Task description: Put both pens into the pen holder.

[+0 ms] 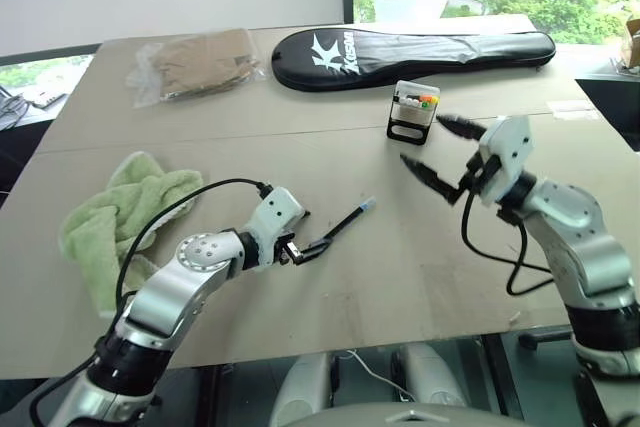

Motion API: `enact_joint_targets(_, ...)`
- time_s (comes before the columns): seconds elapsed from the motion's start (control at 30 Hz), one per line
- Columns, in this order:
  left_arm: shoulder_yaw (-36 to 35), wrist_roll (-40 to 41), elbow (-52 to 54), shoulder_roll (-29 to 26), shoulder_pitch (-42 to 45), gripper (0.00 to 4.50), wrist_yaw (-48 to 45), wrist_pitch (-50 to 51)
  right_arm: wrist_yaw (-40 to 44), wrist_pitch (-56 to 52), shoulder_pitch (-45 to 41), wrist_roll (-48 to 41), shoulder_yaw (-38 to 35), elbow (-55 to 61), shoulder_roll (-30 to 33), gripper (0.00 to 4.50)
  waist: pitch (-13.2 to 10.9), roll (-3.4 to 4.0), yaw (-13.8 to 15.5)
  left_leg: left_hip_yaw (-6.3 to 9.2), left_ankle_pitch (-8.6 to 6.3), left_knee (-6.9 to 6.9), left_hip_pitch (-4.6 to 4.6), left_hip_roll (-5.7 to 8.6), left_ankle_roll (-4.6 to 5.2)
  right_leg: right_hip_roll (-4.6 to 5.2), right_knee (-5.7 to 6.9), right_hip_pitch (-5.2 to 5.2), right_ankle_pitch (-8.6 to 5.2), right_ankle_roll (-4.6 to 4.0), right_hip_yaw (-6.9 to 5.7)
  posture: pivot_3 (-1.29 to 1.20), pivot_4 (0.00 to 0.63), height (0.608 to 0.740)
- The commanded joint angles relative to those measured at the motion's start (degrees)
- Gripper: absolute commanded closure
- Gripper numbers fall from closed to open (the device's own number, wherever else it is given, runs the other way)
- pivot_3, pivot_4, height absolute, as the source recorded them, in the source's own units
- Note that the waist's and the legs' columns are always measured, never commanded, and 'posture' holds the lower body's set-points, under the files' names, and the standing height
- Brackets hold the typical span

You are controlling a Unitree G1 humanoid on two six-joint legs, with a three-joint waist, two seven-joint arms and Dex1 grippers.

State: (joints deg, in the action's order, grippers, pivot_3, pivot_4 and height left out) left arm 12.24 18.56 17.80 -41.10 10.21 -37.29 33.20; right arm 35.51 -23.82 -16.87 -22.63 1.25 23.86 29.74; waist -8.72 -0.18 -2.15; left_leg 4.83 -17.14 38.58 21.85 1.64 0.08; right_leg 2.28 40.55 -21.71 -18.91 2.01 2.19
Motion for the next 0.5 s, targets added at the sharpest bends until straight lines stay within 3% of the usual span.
enact_joint_targets(0.03, 4.3, -2.3, -4.4, 0.6, -1.1, 2.28, -4.5, -1.8, 0.3, -8.7, 3.3, -7.1, -2.5, 7.4, 2.1, 0.0, 0.1, 0.06, 0.2, 0.0, -0.08, -0.08, -0.22, 0.0, 0.15, 0.0, -0.13, 0.25, 0.0, 0.0, 0.0, 0.0, 0.15, 0.74)
enact_joint_targets(0.17, 2.4, -1.8, -6.2, 1.9, -1.2, 4.24, -7.5, -6.6, -2.1, -19.2, 7.5, -17.4, -5.6, 9.5, 1.1, 0.0, 0.1, 0.02, 0.4, 0.16, -0.12, -0.07, -0.2, 0.0, 0.22, 0.0, -0.36, 0.39, 0.0, 0.0, -0.14, 0.0, 0.15, 0.74)
enact_joint_targets(0.2, 1.2, -1.2, -6.1, 2.6, -1.3, 4.45, -8.2, -8.9, -3.2, -21.0, 8.0, -19.2, -6.1, 9.2, 0.3, 0.0, 0.1, 0.01, 0.4, 0.18, -0.12, -0.07, -0.19, -0.01, 0.22, 0.0, -0.39, 0.39, 0.0, 0.0, -0.16, 0.0, 0.15, 0.74)
enact_joint_targets(0.3, -5.3, 4.9, -2.9, 7.0, -0.5, 4.45, -8.5, -11.8, -6.7, -26.2, 7.6, -24.8, -7.4, 7.4, -2.9, 0.0, 0.1, 0.0, 0.4, 0.22, -0.01, -0.12, -0.08, -0.01, 0.01, 0.03, -0.5, 0.35, 0.01, 0.0, -0.22, 0.0, 0.15, 0.74)
enact_joint_targets(0.5, -8.8, 5.5, 0.6, 7.3, -1.8, 4.45, -11.0, -15.6, -12.7, -30.4, 2.0, -29.6, -7.9, 3.7, -8.7, 0.0, 0.0, -0.12, -0.2, 0.31, 0.0, -0.14, 0.09, -0.01, -0.01, 0.02, -0.49, 0.21, 0.01, 0.0, -0.33, 0.0, 0.15, 0.74)
